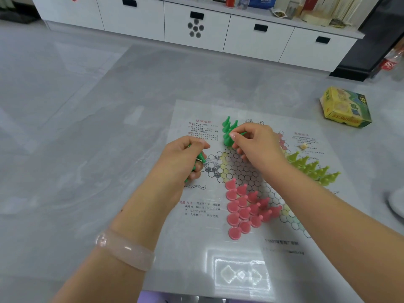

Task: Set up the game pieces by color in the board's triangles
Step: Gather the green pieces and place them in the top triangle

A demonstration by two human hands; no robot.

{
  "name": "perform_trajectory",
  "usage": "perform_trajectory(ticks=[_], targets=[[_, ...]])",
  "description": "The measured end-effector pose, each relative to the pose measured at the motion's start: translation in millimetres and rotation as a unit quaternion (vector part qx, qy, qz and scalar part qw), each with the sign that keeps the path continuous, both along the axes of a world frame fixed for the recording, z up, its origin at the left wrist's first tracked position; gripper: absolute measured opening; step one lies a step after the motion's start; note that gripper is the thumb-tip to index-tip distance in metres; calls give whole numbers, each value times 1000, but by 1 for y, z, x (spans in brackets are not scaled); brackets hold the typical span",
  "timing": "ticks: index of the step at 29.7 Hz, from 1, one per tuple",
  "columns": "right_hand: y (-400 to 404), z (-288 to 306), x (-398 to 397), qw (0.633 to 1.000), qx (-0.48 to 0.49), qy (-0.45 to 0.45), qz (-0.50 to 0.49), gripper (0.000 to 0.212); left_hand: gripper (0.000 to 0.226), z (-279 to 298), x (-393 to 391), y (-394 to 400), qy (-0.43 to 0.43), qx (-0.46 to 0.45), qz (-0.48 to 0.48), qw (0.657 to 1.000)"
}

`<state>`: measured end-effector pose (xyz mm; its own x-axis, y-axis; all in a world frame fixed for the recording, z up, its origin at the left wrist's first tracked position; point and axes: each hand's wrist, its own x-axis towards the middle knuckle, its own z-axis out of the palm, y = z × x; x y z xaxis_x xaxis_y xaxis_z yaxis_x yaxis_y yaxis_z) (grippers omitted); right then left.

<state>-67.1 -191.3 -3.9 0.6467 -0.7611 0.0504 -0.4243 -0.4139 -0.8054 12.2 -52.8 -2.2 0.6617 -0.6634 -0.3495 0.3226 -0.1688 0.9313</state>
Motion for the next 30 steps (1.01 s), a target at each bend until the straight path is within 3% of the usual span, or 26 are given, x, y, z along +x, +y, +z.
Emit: perform_trajectory(ticks=[20, 25, 27, 30], targets=[[3, 1, 0, 999, -30, 22, -6, 11, 17, 2, -2, 3, -19, 16, -26, 999], [9, 19, -9, 998, -48, -17, -35, 17, 19, 3, -1, 4, -12, 9, -22, 1000], [16, 32, -17, 998, -58, -27, 3, 17, 23, 4, -2, 3, -1, 2, -21, 1000], [34, 43, -26, 984, -46, 26, 171, 13, 27, 5, -6, 2, 34, -18, -15, 999]])
